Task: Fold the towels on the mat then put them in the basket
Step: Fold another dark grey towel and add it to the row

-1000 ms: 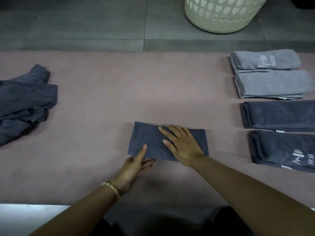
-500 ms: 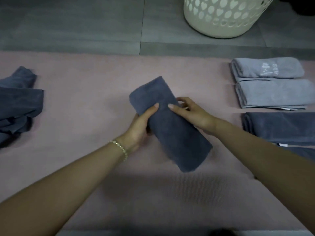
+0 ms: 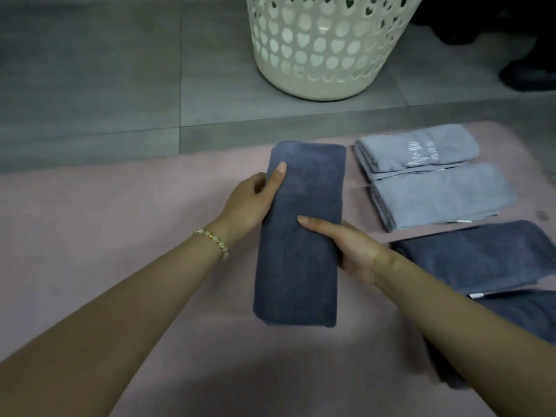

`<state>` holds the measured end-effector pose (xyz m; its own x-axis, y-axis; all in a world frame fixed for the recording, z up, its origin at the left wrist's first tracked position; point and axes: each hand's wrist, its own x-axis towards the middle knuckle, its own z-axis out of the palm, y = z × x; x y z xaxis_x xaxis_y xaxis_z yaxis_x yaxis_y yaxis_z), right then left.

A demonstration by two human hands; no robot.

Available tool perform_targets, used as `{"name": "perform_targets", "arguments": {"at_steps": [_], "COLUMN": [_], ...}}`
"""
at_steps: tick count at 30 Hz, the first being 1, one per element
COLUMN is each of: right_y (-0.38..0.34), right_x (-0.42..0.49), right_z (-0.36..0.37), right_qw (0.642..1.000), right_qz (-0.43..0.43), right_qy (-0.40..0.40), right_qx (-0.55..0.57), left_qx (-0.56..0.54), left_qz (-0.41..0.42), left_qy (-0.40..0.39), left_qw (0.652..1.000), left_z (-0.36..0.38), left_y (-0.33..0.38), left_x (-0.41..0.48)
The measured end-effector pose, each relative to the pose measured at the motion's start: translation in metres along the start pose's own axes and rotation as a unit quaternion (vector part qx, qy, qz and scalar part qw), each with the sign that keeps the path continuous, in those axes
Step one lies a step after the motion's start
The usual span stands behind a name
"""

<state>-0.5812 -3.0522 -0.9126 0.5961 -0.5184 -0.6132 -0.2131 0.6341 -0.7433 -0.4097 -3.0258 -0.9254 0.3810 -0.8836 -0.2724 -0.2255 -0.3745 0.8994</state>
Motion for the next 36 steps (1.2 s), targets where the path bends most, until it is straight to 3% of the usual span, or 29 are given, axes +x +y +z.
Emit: {"name": "perform_targets", "arguments": {"at_steps": [3, 6, 13, 18, 21, 28, 36], "right_y": [-0.019, -0.037, -0.071, -0.117, -0.131, -0.085, -0.081], "right_x": [0.0, -0.001, 0.002, 0.021, 0.049, 0.105, 0.095], "right_z": [-0.032, -0.062, -0.115, -0.147, -0.169, -0.186, -0.201], "right_qw": [0.997, 0.991, 0.959, 0.905, 0.881, 0.862, 0.867], "right_qz": [-0.029, -0.066, -0.13, -0.235, -0.247, -0.165, -0.185], "right_qy": [0.067, 0.107, 0.196, 0.23, 0.254, 0.388, 0.383], "right_qx": [0.028, 0.052, 0.156, 0.269, 0.313, 0.281, 0.261], "left_qx": [0.075, 0.226, 0.445, 0.444, 0.437, 0.42, 0.413], "left_qz": [0.098, 0.165, 0.15, 0.149, 0.152, 0.148, 0.16], "left_qy": [0.062, 0.059, -0.006, 0.016, 0.016, 0.033, 0.049], "left_qw": [0.99, 0.958, 0.883, 0.883, 0.887, 0.895, 0.895], "left_z": [0.019, 0.042, 0.093, 0.094, 0.094, 0.094, 0.094], "left_y": [-0.012, -0.034, -0.057, -0.063, -0.062, -0.063, -0.065], "left_x": [0.041, 0.074, 0.096, 0.1, 0.1, 0.101, 0.103]}}
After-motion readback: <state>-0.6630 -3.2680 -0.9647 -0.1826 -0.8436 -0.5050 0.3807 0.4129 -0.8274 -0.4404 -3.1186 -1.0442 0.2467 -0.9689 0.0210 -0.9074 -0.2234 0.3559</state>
